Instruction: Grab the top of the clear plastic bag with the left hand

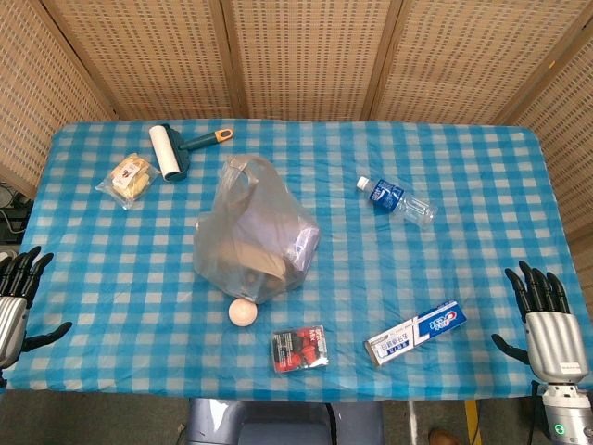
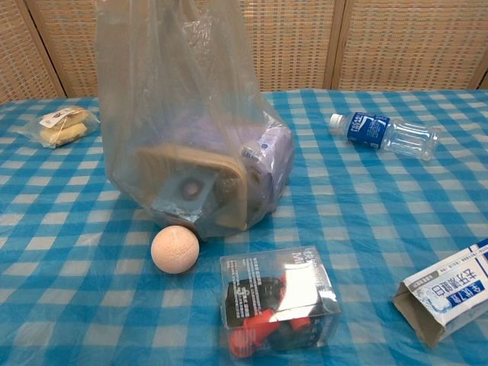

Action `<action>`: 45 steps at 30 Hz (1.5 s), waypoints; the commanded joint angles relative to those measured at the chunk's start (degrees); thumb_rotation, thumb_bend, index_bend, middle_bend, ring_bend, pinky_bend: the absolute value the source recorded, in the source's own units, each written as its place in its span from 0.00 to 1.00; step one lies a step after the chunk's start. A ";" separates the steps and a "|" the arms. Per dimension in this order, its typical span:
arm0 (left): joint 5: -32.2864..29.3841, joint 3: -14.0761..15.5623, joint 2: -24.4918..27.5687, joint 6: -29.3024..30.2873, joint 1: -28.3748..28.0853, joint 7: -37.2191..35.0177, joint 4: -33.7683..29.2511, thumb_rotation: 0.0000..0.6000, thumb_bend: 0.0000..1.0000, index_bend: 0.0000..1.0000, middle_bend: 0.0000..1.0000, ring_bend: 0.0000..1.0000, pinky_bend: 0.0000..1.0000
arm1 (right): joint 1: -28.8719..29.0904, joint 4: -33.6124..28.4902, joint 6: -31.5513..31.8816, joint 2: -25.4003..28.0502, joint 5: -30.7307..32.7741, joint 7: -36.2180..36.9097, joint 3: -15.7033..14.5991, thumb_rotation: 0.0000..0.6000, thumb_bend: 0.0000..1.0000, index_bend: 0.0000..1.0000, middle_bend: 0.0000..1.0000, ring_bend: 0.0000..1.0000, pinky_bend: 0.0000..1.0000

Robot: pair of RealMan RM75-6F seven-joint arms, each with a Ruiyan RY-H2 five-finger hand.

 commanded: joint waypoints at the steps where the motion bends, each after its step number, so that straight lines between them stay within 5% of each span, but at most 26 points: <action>1: -0.02 0.01 -0.04 -0.04 -0.01 0.10 0.02 1.00 0.00 0.00 0.00 0.00 0.00 | -0.03 -0.02 0.09 0.00 -0.05 -0.05 0.00 1.00 0.00 0.00 0.00 0.00 0.00; 7: 1.62 0.02 -0.35 -0.71 -0.99 -1.27 0.11 1.00 0.00 0.00 0.00 0.00 0.00 | -0.02 -0.29 0.13 0.20 0.21 0.48 0.24 1.00 0.00 0.00 0.00 0.00 0.00; 12: 4.69 -1.89 0.90 -5.70 -6.53 -9.58 -2.73 1.00 0.00 0.00 0.00 0.00 0.00 | 0.30 -0.12 -0.71 0.23 1.63 0.53 0.80 1.00 0.00 0.00 0.00 0.00 0.00; 20: 5.56 -8.22 2.83 -17.32 -20.40 -38.27 -7.87 1.00 0.00 0.00 0.00 0.00 0.00 | 1.03 0.48 -2.35 -0.20 4.91 -0.27 2.12 1.00 0.00 0.00 0.00 0.00 0.00; 30: -2.71 -15.13 -0.14 -30.01 -32.69 -60.41 -5.96 1.00 0.00 0.00 0.00 0.00 0.00 | 1.16 1.56 -3.15 -0.23 7.87 0.10 3.20 1.00 0.00 0.00 0.00 0.00 0.00; 35: -7.40 -16.16 -1.37 -36.20 -36.70 -62.91 -4.43 1.00 0.00 0.00 0.00 0.00 0.00 | 1.25 2.09 -3.59 -0.16 9.16 0.58 3.68 1.00 0.00 0.00 0.00 0.00 0.00; 45: -9.72 -17.08 -3.24 -39.43 -39.04 -66.70 -2.04 1.00 0.00 0.00 0.00 0.00 0.00 | 1.50 2.72 -4.30 -0.13 10.27 1.05 4.04 1.00 0.00 0.00 0.00 0.00 0.00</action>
